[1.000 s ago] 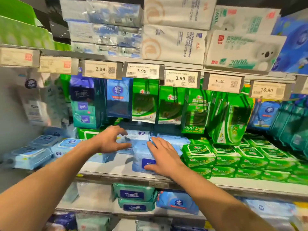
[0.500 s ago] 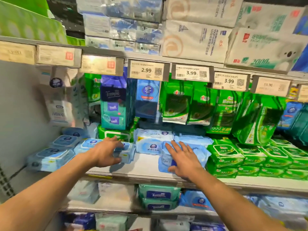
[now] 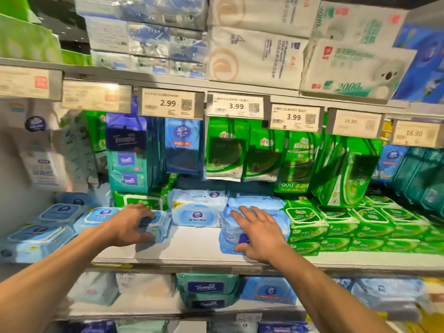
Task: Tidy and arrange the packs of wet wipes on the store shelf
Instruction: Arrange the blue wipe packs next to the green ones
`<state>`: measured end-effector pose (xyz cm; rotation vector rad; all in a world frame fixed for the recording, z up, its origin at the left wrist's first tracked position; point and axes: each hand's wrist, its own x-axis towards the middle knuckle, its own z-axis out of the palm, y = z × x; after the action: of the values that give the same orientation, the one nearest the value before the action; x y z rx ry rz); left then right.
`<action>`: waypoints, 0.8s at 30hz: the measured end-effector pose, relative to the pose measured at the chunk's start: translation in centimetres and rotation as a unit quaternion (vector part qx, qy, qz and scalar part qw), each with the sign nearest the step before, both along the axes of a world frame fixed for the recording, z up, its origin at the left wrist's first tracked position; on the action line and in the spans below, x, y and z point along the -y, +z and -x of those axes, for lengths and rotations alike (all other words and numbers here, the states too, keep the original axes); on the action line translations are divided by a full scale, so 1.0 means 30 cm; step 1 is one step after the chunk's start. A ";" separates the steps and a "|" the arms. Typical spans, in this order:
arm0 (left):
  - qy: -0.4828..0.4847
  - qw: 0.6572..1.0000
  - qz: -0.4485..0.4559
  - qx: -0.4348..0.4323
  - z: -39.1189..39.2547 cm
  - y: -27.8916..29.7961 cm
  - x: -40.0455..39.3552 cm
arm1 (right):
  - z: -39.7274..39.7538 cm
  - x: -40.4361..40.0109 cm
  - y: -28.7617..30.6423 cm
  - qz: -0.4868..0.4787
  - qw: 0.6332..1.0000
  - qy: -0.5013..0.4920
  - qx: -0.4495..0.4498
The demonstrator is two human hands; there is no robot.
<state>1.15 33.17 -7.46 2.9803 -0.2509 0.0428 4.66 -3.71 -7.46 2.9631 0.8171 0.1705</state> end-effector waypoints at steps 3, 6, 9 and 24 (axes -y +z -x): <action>0.009 1.000 -0.008 -0.005 -0.024 0.007 0.014 | -0.006 0.007 -0.003 -0.005 1.000 0.008 0.000; 0.004 1.000 -0.014 -0.001 -0.042 -0.009 0.030 | -0.009 0.006 -0.014 -0.015 1.000 0.011 0.000; 0.021 1.000 -0.010 0.002 -0.038 -0.019 0.036 | -0.018 0.004 -0.024 -0.015 1.000 0.016 -0.005; 0.104 0.992 -0.071 -0.008 0.076 0.020 -0.220 | 0.116 -0.377 0.064 0.003 0.991 0.137 -0.006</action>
<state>-1.12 39.78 -6.86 3.1338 0.0616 0.0240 1.18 7.62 -5.55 2.8361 1.2217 0.1627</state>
